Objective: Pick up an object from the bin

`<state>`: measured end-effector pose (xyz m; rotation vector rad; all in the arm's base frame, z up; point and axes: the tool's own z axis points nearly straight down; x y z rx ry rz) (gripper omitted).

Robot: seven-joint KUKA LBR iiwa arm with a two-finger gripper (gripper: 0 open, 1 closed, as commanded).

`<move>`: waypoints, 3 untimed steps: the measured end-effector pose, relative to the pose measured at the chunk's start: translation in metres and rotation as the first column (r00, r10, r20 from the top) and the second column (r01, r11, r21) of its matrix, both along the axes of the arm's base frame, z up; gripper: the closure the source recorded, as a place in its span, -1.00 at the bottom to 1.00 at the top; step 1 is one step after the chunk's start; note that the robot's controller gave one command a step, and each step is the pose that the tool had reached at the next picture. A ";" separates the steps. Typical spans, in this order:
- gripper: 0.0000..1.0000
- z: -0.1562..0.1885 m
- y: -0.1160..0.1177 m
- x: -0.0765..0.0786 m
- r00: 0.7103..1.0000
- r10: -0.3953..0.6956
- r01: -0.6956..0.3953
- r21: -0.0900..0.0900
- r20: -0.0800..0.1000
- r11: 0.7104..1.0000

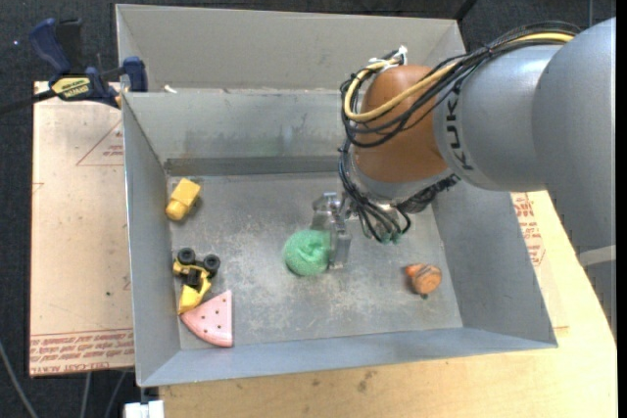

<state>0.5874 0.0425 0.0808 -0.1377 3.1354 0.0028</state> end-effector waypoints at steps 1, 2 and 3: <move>1.00 0.000 0.000 0.000 1.000 0.000 0.000 0.000 0.000 1.000; 1.00 0.000 0.000 0.000 1.000 0.000 0.000 0.000 0.000 1.000; 1.00 0.000 0.000 0.000 1.000 0.000 0.000 0.000 0.000 1.000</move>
Offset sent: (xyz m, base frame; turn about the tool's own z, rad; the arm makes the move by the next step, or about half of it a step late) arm 0.0000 0.0000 0.0000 0.0000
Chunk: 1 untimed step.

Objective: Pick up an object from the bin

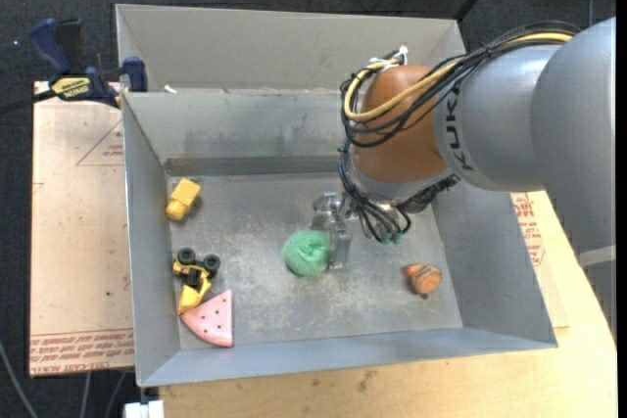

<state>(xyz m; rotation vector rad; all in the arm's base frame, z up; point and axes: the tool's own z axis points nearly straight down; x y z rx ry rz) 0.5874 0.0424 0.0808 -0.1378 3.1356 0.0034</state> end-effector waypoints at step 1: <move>1.00 0.000 0.000 0.000 1.000 0.000 0.000 0.000 0.000 1.000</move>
Offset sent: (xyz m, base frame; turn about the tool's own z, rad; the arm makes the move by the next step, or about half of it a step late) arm 0.0000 0.0000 0.0000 0.0000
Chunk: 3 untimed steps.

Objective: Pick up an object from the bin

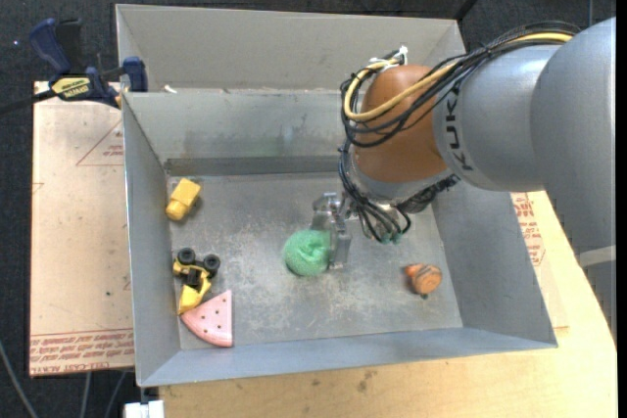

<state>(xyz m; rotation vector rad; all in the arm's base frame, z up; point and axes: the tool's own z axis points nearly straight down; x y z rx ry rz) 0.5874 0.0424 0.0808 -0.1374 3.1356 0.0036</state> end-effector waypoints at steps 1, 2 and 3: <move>1.00 0.000 0.000 0.000 1.000 0.000 0.000 0.000 0.000 1.000; 1.00 0.000 0.000 0.000 1.000 0.000 0.000 0.000 0.000 1.000; 1.00 0.000 0.000 0.000 1.000 0.000 0.000 0.000 0.000 1.000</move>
Offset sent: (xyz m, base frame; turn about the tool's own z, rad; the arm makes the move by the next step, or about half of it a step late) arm 0.0000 0.0000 0.0000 0.0000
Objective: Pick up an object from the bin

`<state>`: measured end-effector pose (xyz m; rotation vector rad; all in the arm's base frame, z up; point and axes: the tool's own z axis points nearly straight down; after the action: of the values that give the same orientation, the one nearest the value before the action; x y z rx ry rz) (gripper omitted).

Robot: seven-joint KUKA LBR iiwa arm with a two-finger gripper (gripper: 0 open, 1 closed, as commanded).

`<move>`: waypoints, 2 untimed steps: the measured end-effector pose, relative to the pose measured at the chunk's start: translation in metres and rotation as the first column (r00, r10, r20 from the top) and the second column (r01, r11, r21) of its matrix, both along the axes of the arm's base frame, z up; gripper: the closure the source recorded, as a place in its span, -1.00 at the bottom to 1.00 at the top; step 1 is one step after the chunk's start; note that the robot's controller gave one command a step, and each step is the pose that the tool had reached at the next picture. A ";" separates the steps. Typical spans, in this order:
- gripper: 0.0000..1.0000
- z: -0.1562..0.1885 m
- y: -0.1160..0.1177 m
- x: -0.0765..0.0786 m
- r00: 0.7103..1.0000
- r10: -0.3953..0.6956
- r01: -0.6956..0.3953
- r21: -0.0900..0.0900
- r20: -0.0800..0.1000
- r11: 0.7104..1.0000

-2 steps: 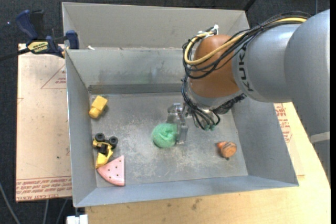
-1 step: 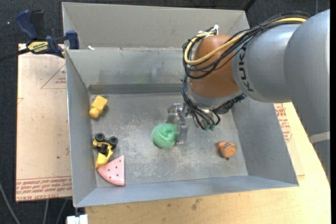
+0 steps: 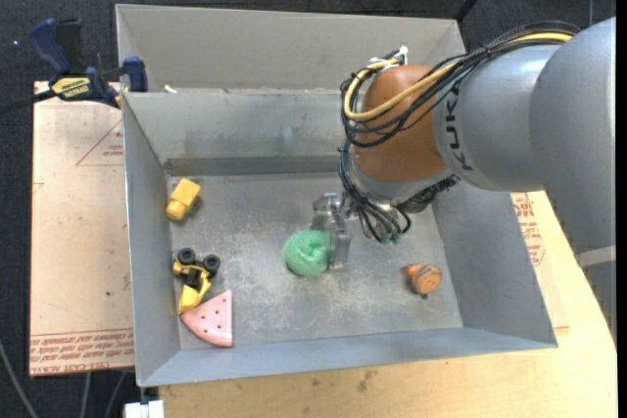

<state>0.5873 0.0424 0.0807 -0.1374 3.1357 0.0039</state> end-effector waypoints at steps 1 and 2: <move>1.00 0.000 0.000 0.000 1.000 0.000 0.000 0.000 0.000 1.000; 1.00 0.000 0.000 0.000 1.000 0.000 0.000 0.000 0.000 1.000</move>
Offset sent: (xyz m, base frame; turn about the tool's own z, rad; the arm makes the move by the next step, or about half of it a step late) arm 0.0000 0.0000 0.0000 0.0000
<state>0.5873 0.0424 0.0807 -0.1374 3.1358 0.0041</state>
